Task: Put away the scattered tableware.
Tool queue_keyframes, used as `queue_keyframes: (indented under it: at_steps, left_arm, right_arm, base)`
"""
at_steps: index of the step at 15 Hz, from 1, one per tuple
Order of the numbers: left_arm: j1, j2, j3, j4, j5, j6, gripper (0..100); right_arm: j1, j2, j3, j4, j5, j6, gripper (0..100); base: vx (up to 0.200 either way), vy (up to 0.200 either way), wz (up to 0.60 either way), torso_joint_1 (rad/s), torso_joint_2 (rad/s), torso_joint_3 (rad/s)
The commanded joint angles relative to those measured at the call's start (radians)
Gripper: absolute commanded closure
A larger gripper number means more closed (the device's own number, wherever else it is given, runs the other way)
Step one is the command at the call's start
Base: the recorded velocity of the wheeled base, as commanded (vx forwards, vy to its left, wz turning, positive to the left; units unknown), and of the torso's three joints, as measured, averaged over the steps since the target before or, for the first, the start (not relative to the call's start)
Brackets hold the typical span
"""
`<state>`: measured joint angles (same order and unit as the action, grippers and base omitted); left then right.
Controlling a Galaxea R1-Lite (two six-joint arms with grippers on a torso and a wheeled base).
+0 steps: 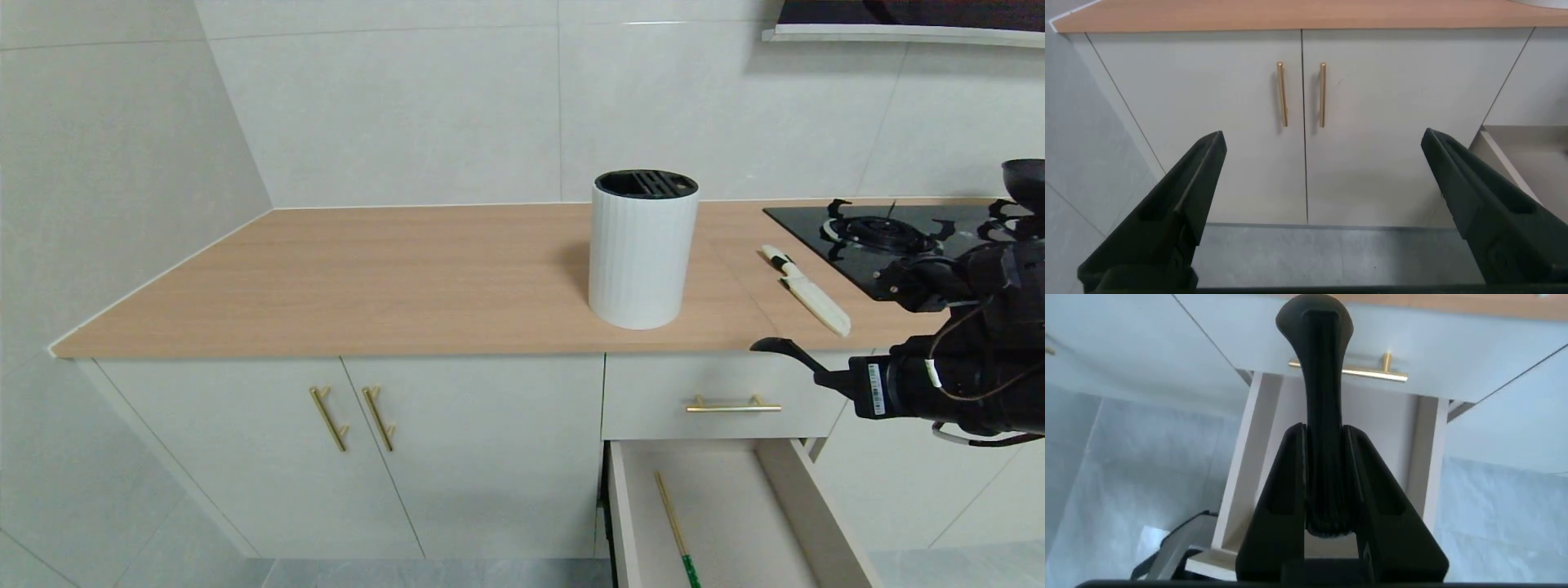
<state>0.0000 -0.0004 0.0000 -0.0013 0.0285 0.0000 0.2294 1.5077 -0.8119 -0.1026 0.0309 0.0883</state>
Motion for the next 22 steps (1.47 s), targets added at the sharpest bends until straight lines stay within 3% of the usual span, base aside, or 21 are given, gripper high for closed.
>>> queue_keyframes:
  at_steps: [1, 8, 22]
  left_arm:
    - [0.000, 0.000, 0.000, 0.000, 0.001, 0.000, 0]
    - [0.000, 0.000, 0.000, 0.000, 0.001, 0.000, 0]
    - [0.000, 0.000, 0.000, 0.000, 0.001, 0.000, 0]
  right_arm:
    - [0.001, 0.025, 0.004, -0.002, 0.000, 0.001, 100]
    - [0.001, 0.046, 0.040, -0.089, 0.000, -0.001, 100]
    - [0.002, 0.088, 0.050, -0.097, -0.002, -0.015, 100]
  base:
    - [0.000, 0.000, 0.00, 0.000, 0.00, 0.000]
    - [0.000, 0.000, 0.00, -0.013, 0.03, 0.019]
    - [0.000, 0.000, 0.00, -0.170, 0.45, 0.278]
